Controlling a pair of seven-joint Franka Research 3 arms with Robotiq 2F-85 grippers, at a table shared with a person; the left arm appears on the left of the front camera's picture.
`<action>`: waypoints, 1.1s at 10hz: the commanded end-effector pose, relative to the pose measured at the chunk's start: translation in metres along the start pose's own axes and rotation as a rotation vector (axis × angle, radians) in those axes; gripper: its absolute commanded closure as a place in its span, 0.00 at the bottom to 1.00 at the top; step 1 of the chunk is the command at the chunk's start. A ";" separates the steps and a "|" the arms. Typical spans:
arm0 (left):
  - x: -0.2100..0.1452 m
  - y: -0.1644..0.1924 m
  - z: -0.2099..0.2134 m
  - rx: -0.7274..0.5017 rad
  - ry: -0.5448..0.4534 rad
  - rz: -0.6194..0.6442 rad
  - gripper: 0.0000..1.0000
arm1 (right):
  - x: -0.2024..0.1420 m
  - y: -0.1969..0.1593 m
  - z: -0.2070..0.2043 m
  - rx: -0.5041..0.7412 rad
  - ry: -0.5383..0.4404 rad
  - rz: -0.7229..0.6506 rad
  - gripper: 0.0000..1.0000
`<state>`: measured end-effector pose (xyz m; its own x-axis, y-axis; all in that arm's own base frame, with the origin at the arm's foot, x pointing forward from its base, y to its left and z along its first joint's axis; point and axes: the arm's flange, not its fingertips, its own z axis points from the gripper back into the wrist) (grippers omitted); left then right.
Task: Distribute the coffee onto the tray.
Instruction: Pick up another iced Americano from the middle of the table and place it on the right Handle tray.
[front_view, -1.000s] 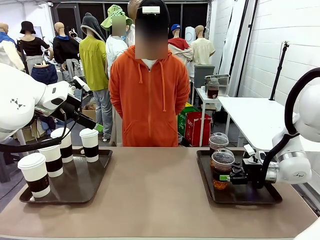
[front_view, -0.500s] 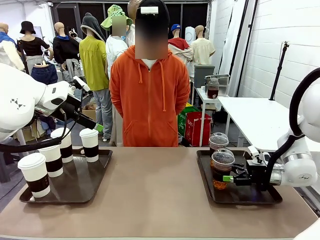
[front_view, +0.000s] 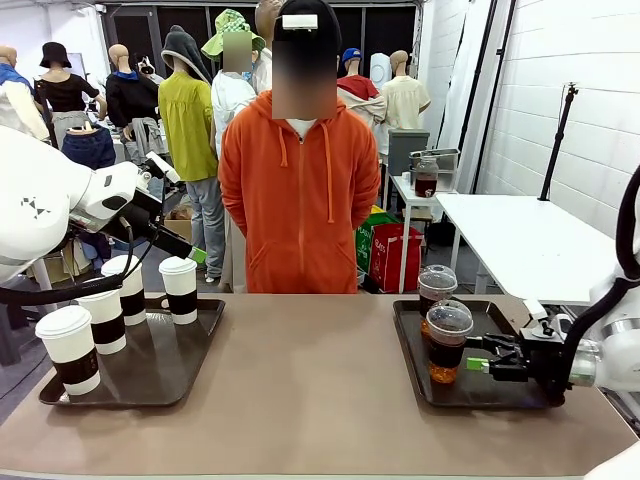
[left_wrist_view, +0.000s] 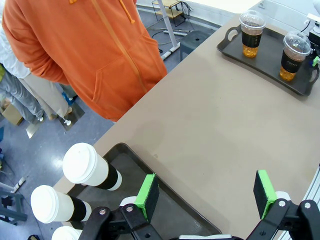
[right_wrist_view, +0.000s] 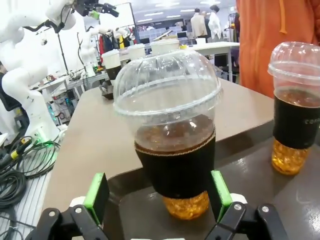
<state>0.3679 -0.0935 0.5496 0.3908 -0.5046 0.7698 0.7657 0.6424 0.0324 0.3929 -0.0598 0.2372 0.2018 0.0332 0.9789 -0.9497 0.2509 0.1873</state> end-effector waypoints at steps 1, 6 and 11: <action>-0.002 0.002 -0.001 -0.009 -0.006 0.005 0.00 | -0.001 0.011 0.012 -0.034 -0.009 0.006 0.00; -0.002 0.002 -0.001 -0.009 -0.006 0.005 0.00 | -0.002 0.006 0.017 -0.046 -0.011 -0.009 0.00; -0.002 0.002 -0.001 -0.009 -0.006 0.005 0.00 | -0.002 0.006 0.017 -0.046 -0.011 -0.009 0.00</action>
<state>0.3679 -0.0935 0.5496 0.3908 -0.5046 0.7698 0.7657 0.6424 0.0324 0.3833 -0.0766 0.2377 0.2048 0.0184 0.9786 -0.9348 0.3002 0.1900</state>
